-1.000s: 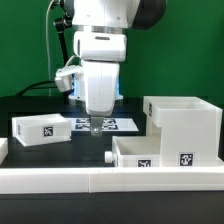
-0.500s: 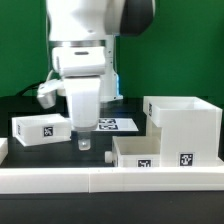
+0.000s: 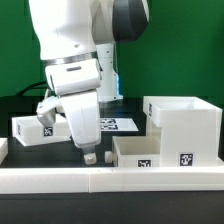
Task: Assemble drawer
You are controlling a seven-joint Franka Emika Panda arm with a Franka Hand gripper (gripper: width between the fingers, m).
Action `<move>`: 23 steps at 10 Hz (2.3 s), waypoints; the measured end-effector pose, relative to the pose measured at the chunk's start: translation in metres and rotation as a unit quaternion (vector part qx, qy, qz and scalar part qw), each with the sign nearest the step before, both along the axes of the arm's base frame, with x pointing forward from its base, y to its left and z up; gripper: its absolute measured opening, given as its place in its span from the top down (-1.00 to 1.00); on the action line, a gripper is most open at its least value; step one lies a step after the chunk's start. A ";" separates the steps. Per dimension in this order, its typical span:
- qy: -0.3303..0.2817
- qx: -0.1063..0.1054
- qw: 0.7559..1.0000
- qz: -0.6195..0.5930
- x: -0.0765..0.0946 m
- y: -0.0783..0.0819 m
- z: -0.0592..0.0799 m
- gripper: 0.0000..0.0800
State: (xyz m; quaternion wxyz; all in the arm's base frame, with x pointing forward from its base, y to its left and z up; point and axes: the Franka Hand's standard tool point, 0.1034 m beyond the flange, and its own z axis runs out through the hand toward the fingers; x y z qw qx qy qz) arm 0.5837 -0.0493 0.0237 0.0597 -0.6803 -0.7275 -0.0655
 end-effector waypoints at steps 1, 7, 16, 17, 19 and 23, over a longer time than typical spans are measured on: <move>-0.008 -0.002 1.000 -0.011 0.004 0.007 0.002 -0.62; -0.011 -0.002 1.000 -0.025 0.003 0.009 -0.001 -0.62; -0.007 0.008 1.000 -0.020 0.006 0.048 -0.002 -0.62; -0.007 0.008 1.000 -0.020 0.006 0.048 -0.002 -0.62; -0.005 0.009 1.000 -0.013 0.005 0.057 -0.004 -0.62; -0.003 0.015 1.000 -0.001 0.007 0.082 0.000 -0.62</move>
Offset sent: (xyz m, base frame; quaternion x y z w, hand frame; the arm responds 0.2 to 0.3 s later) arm 0.0000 0.0000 0.0000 0.0000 0.0000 0.0000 1.0000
